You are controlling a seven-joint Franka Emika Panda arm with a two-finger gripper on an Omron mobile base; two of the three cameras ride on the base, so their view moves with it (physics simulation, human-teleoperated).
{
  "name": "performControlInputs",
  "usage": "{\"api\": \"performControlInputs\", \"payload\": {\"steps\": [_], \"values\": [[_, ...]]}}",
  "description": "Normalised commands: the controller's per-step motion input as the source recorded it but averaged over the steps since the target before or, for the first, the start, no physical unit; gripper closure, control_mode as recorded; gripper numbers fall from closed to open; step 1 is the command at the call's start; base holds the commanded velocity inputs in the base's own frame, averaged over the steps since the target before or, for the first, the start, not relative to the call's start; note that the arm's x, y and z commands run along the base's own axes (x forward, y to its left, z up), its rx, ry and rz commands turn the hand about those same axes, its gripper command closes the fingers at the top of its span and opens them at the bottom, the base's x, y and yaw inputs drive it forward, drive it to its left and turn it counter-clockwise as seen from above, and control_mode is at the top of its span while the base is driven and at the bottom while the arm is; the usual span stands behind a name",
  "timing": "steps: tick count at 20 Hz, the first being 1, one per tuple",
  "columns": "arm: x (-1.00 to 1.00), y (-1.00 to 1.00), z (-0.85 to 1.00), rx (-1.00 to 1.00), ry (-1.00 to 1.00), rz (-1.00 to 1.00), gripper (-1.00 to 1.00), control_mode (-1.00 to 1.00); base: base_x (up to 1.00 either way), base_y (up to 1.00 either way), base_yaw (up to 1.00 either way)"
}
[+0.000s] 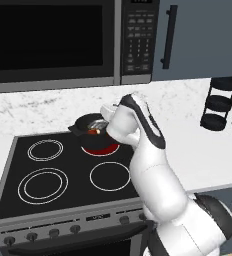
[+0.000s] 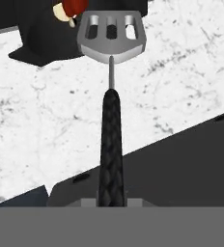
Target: Put the mushroom and bell pepper in the pot. Retrieve the spatula and lightly stir the vegetables in the pot.
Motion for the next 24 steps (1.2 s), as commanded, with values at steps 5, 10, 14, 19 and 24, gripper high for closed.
{"api": "performControlInputs", "payload": {"steps": [5,10,14,19,24], "values": [[0.64,0.26,-0.05,0.21,0.36,-0.07,1.00,-1.00,0.00,0.00,0.00],[0.54,0.19,-0.02,0.13,0.13,-0.04,1.00,-1.00,0.00,0.00,0.00],[0.21,0.17,0.00,0.01,-0.07,-0.03,1.00,-1.00,0.00,0.00,0.00],[0.02,0.11,-0.09,0.00,-0.13,-0.03,1.00,-1.00,0.00,0.00,0.00],[0.06,0.01,-0.28,0.00,-0.02,-0.02,1.00,-1.00,0.00,0.00,0.00]]}}
